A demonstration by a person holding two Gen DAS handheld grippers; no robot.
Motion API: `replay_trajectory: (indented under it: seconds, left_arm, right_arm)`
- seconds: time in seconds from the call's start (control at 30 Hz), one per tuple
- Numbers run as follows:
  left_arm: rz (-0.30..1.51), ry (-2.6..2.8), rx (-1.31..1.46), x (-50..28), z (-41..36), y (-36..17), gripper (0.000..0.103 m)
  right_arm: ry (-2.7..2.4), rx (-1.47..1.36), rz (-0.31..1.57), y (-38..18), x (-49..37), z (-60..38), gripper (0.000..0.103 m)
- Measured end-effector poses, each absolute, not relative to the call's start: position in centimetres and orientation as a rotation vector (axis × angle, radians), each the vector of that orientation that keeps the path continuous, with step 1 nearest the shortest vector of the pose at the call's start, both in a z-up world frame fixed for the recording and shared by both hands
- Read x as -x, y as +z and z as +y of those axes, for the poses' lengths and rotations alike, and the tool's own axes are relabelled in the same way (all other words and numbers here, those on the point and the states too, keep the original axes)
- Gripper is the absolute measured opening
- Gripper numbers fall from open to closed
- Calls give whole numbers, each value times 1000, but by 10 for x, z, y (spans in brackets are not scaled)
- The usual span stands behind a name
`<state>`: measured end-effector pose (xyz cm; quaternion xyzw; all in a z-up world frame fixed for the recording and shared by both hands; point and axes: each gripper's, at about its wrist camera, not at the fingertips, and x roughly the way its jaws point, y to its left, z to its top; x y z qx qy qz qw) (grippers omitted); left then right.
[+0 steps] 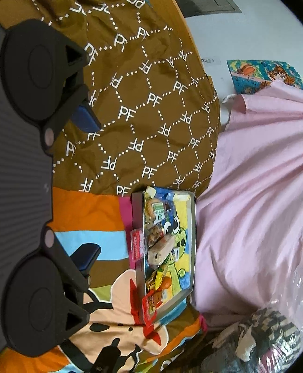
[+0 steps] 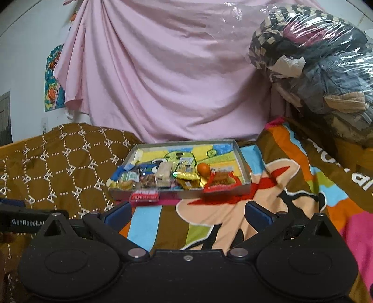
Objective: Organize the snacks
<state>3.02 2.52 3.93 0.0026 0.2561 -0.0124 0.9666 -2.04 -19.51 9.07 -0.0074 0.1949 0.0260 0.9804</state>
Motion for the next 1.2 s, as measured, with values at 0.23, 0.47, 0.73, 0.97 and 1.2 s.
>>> replay_trajectory:
  seconds: [0.23, 0.47, 0.73, 0.97, 1.2]
  left_arm:
    - [500, -56, -55, -26, 21, 28, 103]
    - [528, -60, -47, -30, 25, 15, 103]
    - [553, -56, -28, -30, 27, 7, 103]
    - [571, -62, -6, -29, 27, 1, 103]
    - [565, -55, -6, -28, 27, 3, 103]
  right_arm:
    - [42, 45, 404, 74, 25, -193, 102]
    - [52, 79, 434, 59, 19, -193, 102]
    - [67, 52, 469, 51, 13, -193, 102]
    - [69, 36, 487, 49, 12, -195, 102]
    - [64, 31, 491, 49, 13, -196, 102]
